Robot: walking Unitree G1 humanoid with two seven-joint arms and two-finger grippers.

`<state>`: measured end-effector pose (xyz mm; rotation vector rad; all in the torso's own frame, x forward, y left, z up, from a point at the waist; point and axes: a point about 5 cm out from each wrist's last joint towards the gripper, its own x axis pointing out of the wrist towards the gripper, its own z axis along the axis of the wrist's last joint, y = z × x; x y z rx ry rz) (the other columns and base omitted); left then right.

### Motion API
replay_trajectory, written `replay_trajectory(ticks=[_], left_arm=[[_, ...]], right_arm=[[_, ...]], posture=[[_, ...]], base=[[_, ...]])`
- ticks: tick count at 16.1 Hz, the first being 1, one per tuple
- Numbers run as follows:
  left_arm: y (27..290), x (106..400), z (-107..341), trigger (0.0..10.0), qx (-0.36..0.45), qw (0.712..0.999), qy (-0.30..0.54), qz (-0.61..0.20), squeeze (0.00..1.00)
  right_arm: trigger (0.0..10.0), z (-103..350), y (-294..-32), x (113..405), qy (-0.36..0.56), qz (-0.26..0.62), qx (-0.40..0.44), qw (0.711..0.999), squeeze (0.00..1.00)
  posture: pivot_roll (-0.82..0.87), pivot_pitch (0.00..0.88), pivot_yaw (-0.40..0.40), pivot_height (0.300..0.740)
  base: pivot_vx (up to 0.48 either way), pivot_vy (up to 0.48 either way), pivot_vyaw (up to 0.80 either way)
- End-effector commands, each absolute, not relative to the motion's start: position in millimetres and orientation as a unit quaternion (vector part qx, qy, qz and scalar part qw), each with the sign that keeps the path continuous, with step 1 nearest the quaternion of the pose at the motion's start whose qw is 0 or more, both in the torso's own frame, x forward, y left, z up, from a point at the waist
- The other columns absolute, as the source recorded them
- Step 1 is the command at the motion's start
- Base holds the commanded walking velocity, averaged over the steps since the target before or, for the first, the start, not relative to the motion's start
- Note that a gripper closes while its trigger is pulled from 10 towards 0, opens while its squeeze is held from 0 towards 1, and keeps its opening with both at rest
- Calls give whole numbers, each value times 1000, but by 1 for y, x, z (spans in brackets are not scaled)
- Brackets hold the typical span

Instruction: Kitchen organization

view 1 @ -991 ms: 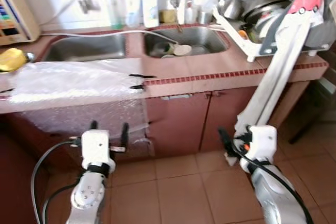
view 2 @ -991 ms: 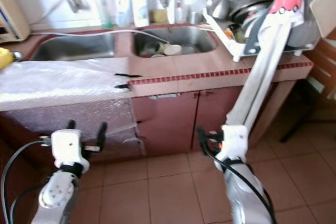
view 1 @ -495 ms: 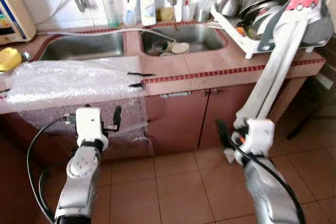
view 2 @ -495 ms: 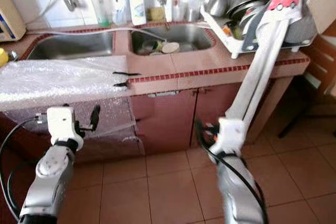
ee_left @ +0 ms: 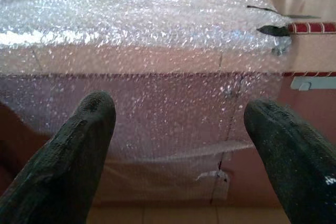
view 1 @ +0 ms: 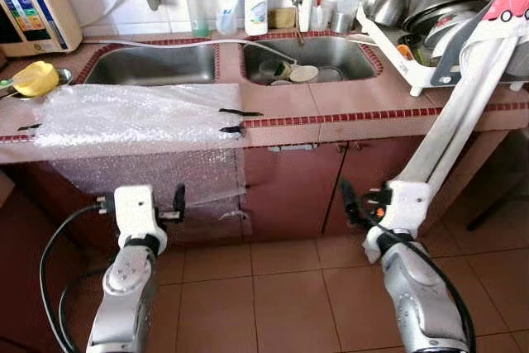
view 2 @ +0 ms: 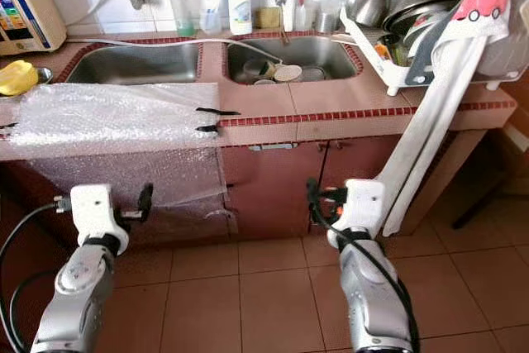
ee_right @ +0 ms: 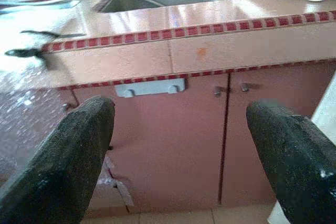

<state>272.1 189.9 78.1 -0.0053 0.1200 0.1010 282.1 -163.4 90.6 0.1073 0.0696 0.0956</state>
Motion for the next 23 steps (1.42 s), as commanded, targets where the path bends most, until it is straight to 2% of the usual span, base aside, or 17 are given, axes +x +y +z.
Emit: replay_trajectory(ticks=[1, 11, 23], left_arm=[[192, 273, 77, 10000, -3, 996, 63, 58, 0], [196, 281, 83, 10000, 5, 997, 58, 48, 0], [190, 275, 81, 10000, 8, 997, 60, 47, 0]], right_arm=[[10000, 91, -161, 281, 32, 53, 48, 997, 0], [10000, 88, -164, 278, 33, 22, 58, 998, 0], [10000, 93, -165, 286, 26, 29, 52, 998, 0]], posture=[[-1, 0, 26, 740], [-4, 14, 63, 740], [13, 24, 46, 740]], base=[[0, 277, 0], [0, 425, 0], [0, 460, 0]])
